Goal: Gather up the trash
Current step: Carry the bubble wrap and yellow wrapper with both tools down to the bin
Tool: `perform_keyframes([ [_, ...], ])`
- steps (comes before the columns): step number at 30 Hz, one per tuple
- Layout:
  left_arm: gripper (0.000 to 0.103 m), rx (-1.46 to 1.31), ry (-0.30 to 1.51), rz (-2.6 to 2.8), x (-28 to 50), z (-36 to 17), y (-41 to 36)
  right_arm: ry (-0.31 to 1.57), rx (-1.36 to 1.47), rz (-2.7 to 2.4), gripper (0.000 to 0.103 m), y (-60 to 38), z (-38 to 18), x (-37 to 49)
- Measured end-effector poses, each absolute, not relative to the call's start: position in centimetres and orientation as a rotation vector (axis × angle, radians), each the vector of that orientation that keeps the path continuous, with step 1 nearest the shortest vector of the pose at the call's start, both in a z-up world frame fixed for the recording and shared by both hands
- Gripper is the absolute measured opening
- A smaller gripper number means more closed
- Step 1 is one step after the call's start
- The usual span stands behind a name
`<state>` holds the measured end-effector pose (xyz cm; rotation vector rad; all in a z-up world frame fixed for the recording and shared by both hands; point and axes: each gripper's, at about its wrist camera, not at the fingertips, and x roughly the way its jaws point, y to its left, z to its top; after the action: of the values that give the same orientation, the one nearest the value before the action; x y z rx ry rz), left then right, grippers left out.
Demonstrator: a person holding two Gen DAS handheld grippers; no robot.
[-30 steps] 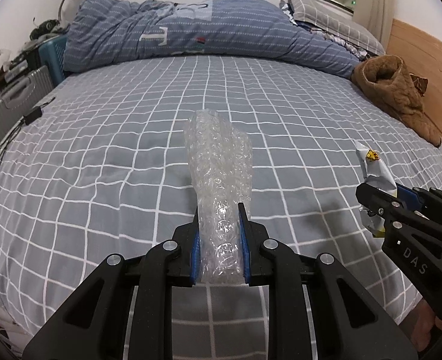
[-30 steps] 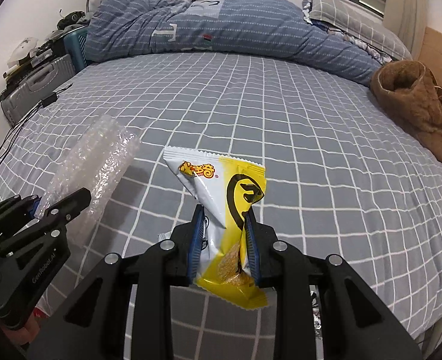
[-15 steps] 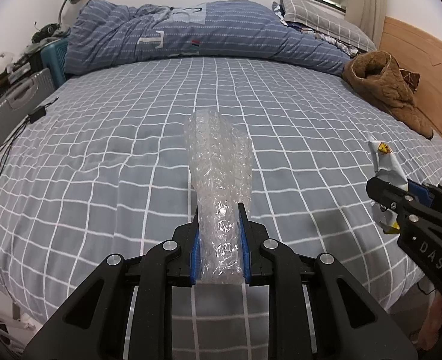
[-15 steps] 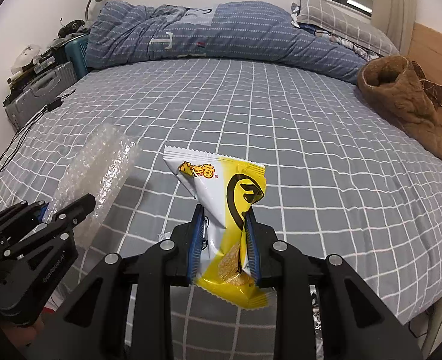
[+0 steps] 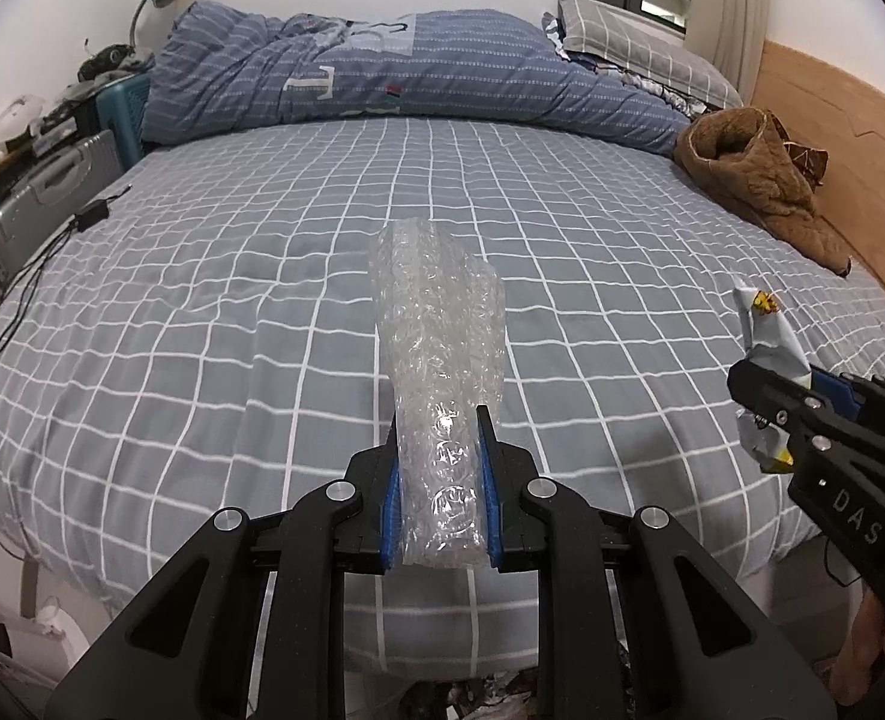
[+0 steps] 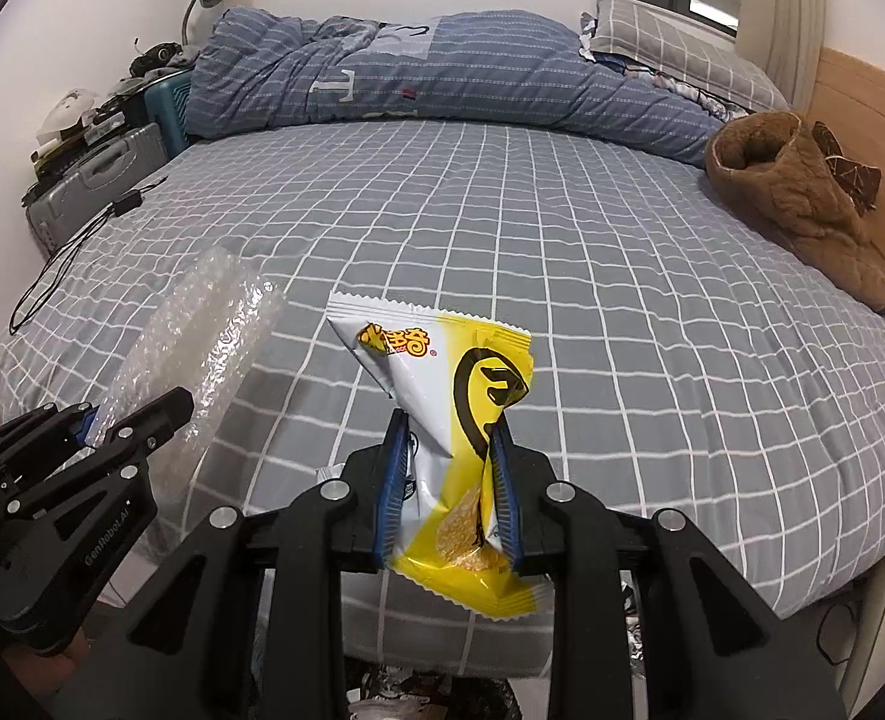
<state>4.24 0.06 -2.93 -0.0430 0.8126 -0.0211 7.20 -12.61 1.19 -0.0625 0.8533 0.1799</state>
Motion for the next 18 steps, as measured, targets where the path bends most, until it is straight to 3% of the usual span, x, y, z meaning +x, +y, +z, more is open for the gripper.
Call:
perform_keyframes([
  [18, 0.02, -0.068, 0.803, -0.041, -3.3, -1.5, -0.5, 0.864, -0.066, 0.199, 0.025, -12.8, 1.7, 0.0],
])
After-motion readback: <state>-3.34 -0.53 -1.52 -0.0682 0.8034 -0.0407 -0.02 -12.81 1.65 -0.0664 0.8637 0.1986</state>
